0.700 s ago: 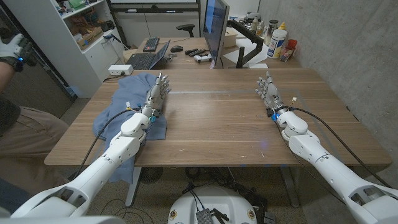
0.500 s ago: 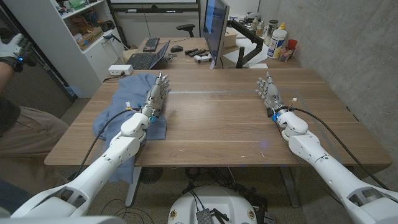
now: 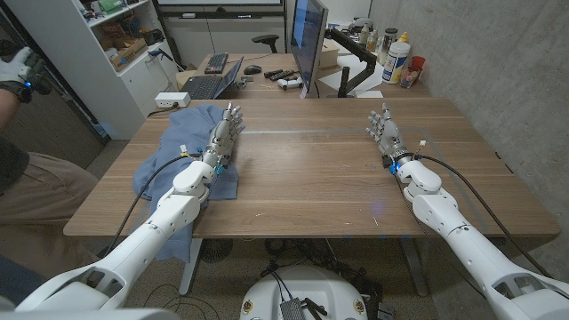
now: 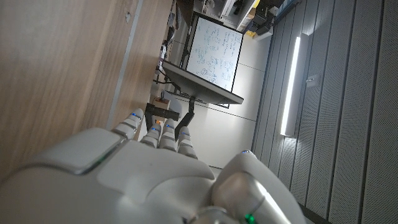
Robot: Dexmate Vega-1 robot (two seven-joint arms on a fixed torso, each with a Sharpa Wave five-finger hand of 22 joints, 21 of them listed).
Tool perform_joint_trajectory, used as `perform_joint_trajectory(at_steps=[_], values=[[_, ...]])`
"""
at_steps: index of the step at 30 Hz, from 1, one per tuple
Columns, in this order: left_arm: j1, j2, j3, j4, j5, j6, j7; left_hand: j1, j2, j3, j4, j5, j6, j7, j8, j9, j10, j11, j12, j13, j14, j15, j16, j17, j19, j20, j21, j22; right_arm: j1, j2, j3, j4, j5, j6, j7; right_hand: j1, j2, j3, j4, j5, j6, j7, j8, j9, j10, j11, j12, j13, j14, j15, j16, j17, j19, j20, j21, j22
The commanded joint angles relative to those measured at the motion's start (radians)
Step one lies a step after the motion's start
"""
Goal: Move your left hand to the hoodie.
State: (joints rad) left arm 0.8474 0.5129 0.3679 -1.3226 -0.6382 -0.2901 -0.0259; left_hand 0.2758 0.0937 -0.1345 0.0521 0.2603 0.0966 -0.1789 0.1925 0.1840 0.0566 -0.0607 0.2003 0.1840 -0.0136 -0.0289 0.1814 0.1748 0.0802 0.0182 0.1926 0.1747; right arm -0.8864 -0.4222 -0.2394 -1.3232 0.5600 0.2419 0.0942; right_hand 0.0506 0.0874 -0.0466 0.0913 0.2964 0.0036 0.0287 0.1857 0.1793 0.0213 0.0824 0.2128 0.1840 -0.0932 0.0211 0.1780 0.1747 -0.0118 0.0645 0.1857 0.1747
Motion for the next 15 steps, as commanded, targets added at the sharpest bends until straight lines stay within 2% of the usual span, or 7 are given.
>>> perform_joint_trajectory(at_steps=[1, 5, 7, 15], values=[[0.003, 0.007, 0.003, -0.018, 0.020, -0.002, 0.006, 0.013, 0.000, -0.006, -0.006, 0.006, 0.001, -0.010, 0.004, 0.005, 0.007, 0.002, 0.004, 0.003, -0.005, -0.027, 0.005, 0.004, 0.007, 0.006, 0.004, 0.003, -0.017, 0.023, 0.037, -0.013, -0.026, -0.017, 0.014, 0.004, 0.005, 0.000, 0.006, 0.004, 0.000, 0.005, 0.006, 0.005, 0.001, 0.007, 0.004, 0.002, -0.007, 0.000, 0.005, 0.004, 0.000, 0.005, 0.009, 0.004], [0.009, 0.017, 0.000, -0.038, 0.022, 0.009, 0.014, 0.014, 0.001, -0.006, -0.006, 0.006, 0.000, -0.010, 0.004, 0.005, 0.006, 0.000, 0.003, 0.003, -0.006, -0.027, 0.005, 0.004, 0.007, 0.007, 0.004, 0.003, -0.018, 0.028, 0.042, -0.011, -0.033, -0.012, 0.015, 0.004, 0.005, 0.000, 0.006, 0.004, 0.000, 0.005, 0.006, 0.005, 0.002, 0.007, 0.005, 0.002, -0.008, 0.000, 0.004, 0.004, 0.000, 0.005, 0.009, 0.004], [0.019, 0.031, -0.006, -0.073, 0.022, 0.038, 0.034, 0.014, 0.001, -0.006, -0.006, 0.006, 0.000, -0.010, 0.004, 0.005, 0.007, 0.001, 0.004, 0.003, -0.006, -0.026, 0.005, 0.004, 0.007, 0.007, 0.004, 0.003, -0.017, 0.032, 0.044, -0.009, -0.032, -0.018, 0.012, 0.004, 0.005, 0.000, 0.006, 0.004, 0.000, 0.005, 0.006, 0.005, 0.002, 0.007, 0.005, 0.002, -0.008, -0.001, 0.004, 0.004, 0.000, 0.004, 0.009, 0.004], [0.030, 0.047, -0.013, -0.110, 0.032, 0.062, 0.060, 0.015, 0.002, -0.005, -0.007, 0.006, 0.000, -0.007, 0.004, 0.005, 0.006, 0.006, 0.003, 0.003, -0.007, -0.026, 0.005, 0.004, 0.008, 0.006, 0.004, 0.003, -0.018, 0.037, 0.047, -0.009, -0.041, -0.017, 0.014, 0.005, 0.005, 0.000, 0.006, 0.004, 0.001, 0.005, 0.006, 0.005, 0.001, 0.005, 0.004, 0.002, -0.011, -0.003, 0.004, 0.004, 0.000, 0.000, 0.009, 0.004]])
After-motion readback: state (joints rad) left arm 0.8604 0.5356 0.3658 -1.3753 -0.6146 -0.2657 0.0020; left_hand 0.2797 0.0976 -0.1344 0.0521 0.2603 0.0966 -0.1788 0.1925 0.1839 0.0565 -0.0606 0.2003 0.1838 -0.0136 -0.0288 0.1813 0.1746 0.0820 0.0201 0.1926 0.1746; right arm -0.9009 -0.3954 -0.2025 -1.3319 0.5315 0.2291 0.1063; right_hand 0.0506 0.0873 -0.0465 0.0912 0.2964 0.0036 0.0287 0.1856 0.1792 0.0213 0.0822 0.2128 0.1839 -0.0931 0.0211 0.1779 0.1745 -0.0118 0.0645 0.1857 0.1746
